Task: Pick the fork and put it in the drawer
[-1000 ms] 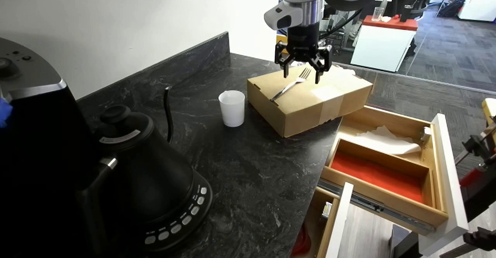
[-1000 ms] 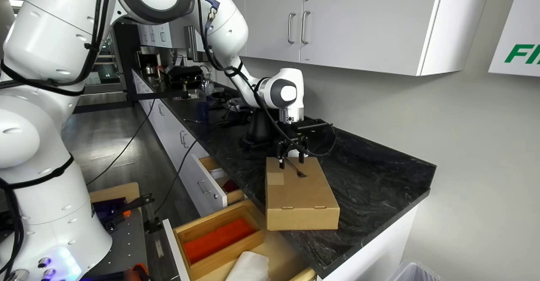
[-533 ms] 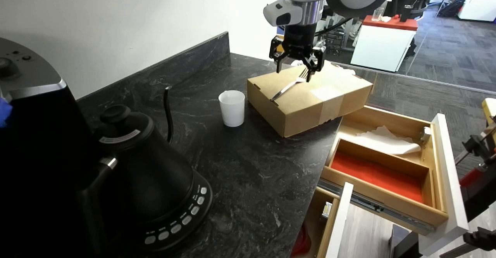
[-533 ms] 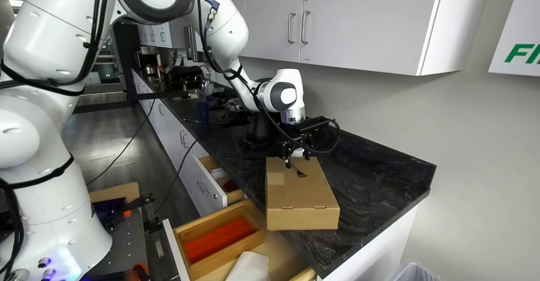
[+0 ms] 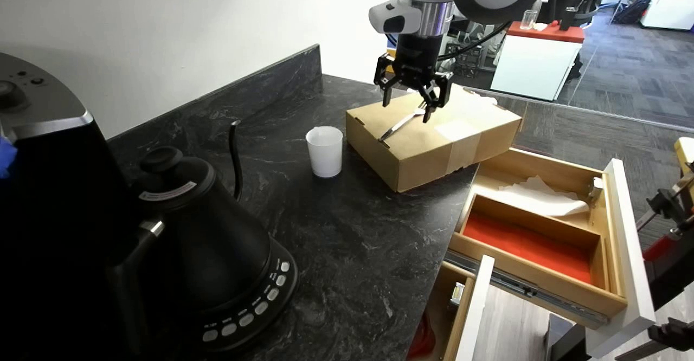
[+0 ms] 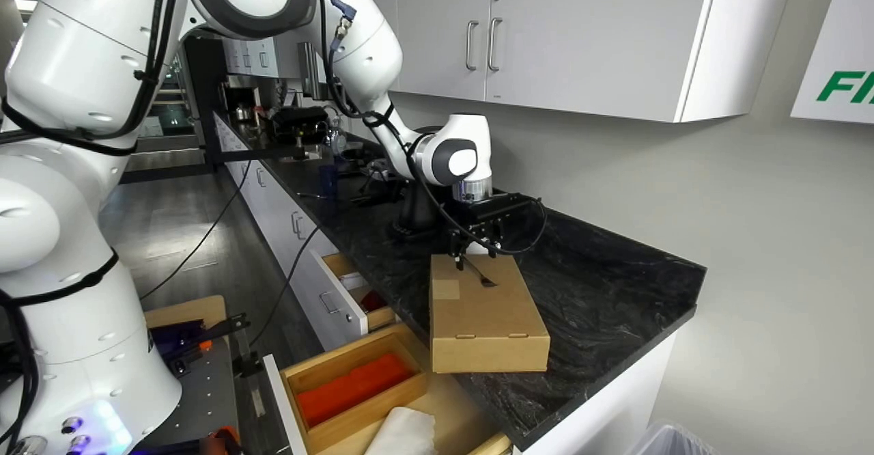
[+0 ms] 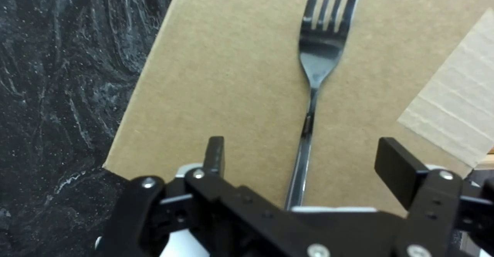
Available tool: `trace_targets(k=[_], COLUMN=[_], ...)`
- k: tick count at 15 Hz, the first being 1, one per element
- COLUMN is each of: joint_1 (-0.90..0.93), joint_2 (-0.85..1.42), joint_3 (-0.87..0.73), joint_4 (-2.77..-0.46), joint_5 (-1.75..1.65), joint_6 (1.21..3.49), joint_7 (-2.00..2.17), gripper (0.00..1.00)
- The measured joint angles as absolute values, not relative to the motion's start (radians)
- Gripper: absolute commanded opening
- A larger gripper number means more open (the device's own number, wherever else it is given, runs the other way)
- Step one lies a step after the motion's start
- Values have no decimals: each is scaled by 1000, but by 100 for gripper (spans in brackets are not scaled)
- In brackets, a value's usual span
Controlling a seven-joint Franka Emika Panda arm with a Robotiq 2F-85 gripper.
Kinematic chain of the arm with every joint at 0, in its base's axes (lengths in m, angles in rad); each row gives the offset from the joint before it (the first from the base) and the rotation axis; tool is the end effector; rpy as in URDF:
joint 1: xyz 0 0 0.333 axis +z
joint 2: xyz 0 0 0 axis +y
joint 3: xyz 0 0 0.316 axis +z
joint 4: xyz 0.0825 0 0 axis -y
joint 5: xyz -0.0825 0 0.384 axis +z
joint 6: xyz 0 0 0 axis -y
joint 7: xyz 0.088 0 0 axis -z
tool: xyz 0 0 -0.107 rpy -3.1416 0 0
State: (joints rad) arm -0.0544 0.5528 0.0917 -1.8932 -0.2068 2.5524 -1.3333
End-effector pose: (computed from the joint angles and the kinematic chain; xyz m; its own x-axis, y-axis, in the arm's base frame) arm 0.6440 0.0235 0.2209 0.0541 0.9969 -0.0576 0.9915 -0.0468 0.1218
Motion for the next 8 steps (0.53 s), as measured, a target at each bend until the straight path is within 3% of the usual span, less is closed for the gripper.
trace_targets(k=[5, 6, 8], joint_1=[-58, -58, -59], joint_2=[553, 553, 553], joint_3=[106, 107, 109], joint_4=[-1899, -1900, -1903], joint_5=[-152, -145, -136], joint_6=[2552, 2552, 2552], joint_7=[-1333, -1333, -1333], gripper=[100, 75, 68])
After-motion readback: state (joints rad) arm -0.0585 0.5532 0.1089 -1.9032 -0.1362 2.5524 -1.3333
